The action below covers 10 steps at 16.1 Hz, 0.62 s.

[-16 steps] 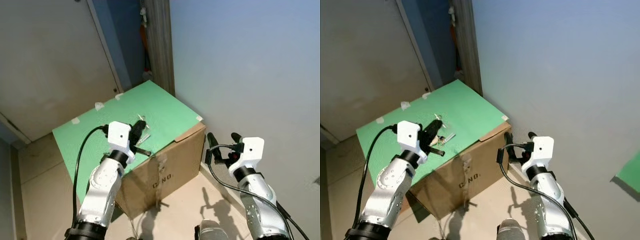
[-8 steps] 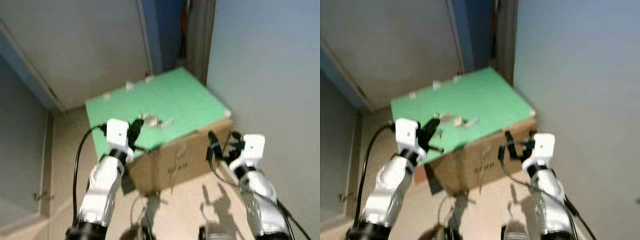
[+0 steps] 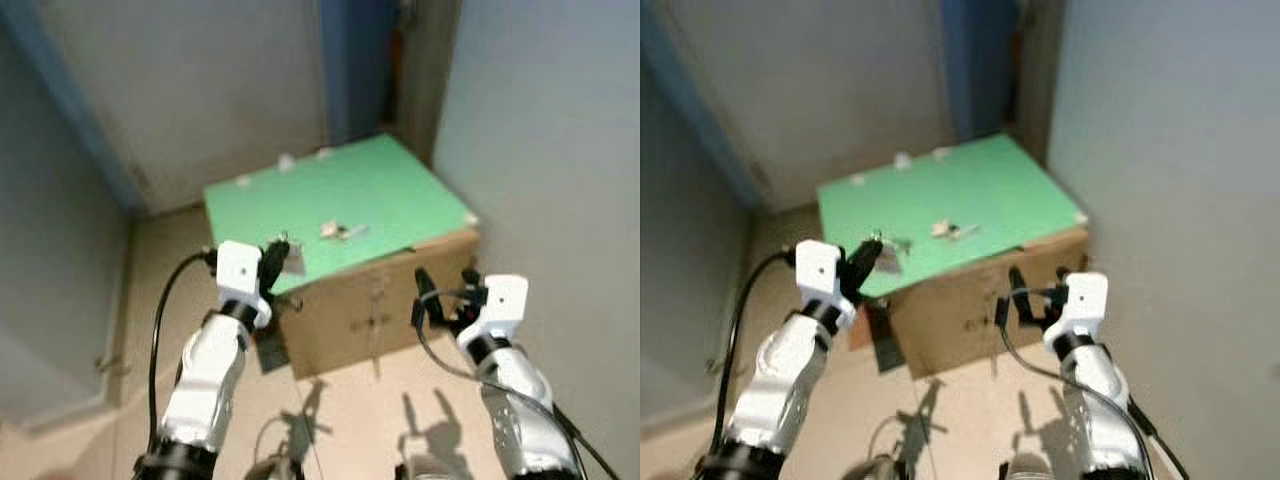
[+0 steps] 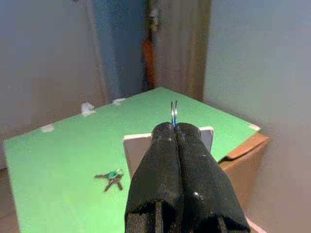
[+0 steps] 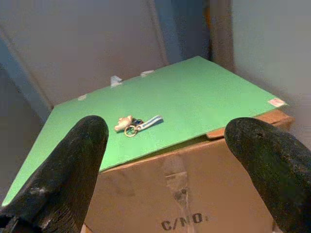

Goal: Hang keys on a hook

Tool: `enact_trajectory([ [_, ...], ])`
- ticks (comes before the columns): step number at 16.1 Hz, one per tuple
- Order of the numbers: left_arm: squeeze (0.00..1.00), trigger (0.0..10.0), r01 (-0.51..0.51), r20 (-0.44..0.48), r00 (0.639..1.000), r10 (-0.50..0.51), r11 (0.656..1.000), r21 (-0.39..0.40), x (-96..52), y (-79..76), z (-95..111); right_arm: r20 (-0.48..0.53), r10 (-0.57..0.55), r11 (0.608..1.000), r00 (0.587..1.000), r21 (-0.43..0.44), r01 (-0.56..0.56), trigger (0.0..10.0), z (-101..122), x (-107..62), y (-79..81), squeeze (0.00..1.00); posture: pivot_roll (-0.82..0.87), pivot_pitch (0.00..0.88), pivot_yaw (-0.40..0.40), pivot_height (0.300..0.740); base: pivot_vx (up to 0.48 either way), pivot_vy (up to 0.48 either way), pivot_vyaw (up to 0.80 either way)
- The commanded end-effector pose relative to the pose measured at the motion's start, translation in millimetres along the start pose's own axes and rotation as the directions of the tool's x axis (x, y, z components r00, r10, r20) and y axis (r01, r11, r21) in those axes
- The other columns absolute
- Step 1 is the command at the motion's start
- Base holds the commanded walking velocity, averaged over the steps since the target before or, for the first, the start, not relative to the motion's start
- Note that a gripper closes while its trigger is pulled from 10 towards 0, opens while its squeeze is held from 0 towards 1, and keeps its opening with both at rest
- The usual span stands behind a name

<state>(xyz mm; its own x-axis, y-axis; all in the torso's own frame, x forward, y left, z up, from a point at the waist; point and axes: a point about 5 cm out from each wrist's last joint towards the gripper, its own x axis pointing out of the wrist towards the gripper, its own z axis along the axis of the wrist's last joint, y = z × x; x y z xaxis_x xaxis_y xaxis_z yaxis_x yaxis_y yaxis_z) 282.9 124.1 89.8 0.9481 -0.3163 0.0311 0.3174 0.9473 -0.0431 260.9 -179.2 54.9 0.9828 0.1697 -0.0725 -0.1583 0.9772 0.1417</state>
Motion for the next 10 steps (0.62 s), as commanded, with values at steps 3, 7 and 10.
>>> enact_trajectory([
  [3,0.00,0.0,-0.009,0.005,1.000,0.008,1.000,0.006,1.8,3.6,2.7,0.008,0.015,1.000,1.000,-0.009,-0.014,10.0,2.1,-0.1,3.5,0.00,-0.27,0.000,0.143,0.713,0.000,0.000,0.00],
  [7,0.00,0.0,-0.009,-0.013,1.000,0.009,1.000,-0.007,1.7,2.4,-1.0,0.000,0.009,1.000,1.000,-0.005,-0.009,10.0,0.5,-0.9,2.6,0.00,-0.27,0.000,0.143,0.713,0.000,0.000,0.00],
  [10,0.00,0.0,-0.012,-0.011,1.000,0.012,1.000,-0.006,2.3,2.9,-0.2,-0.003,0.006,1.000,1.000,-0.003,-0.006,10.0,0.3,-1.3,1.8,0.00,-0.27,0.000,0.142,0.713,0.000,0.000,0.00],
])
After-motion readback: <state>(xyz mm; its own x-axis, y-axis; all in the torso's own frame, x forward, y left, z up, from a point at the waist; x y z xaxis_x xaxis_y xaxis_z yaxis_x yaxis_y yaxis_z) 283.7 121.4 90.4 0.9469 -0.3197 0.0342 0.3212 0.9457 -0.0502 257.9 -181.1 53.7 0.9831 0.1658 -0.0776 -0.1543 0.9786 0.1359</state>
